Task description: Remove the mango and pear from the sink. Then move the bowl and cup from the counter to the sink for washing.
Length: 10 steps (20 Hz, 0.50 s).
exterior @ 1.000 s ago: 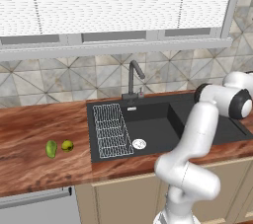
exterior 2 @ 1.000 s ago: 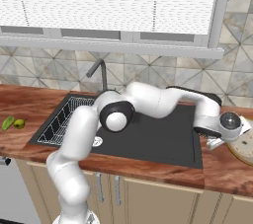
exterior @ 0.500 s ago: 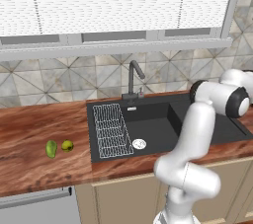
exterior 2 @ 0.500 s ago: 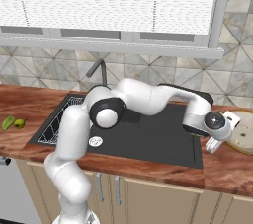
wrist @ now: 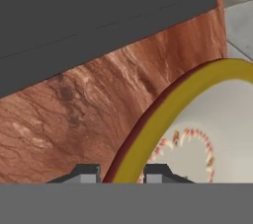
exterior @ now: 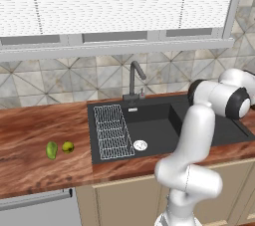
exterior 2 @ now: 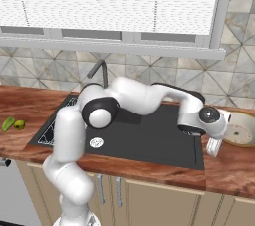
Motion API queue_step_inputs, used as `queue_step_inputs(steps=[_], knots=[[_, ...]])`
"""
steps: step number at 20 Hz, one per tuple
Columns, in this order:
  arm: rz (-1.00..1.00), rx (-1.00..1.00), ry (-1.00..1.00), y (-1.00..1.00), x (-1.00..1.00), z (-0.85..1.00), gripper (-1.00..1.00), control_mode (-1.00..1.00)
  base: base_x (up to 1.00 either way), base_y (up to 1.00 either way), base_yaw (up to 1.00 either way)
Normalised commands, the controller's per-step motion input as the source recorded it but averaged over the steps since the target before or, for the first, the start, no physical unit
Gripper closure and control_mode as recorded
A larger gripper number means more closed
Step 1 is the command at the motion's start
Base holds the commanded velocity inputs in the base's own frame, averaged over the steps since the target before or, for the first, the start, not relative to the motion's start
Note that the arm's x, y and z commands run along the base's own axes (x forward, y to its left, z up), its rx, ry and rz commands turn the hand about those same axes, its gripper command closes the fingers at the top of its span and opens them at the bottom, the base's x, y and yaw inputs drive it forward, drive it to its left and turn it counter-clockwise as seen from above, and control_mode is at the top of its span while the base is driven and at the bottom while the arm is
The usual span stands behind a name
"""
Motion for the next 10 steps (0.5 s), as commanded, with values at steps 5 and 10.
queue_step_inputs(steps=[5, 10], knots=[[0.16, -0.04, 0.13, 0.16, -0.05, 0.25, 1.0, -1.0, 0.0, 0.0, 0.0], [0.14, -0.02, 0.09, 0.17, -0.15, 0.2, 1.0, -1.0, 0.0, 0.0, 0.0]])
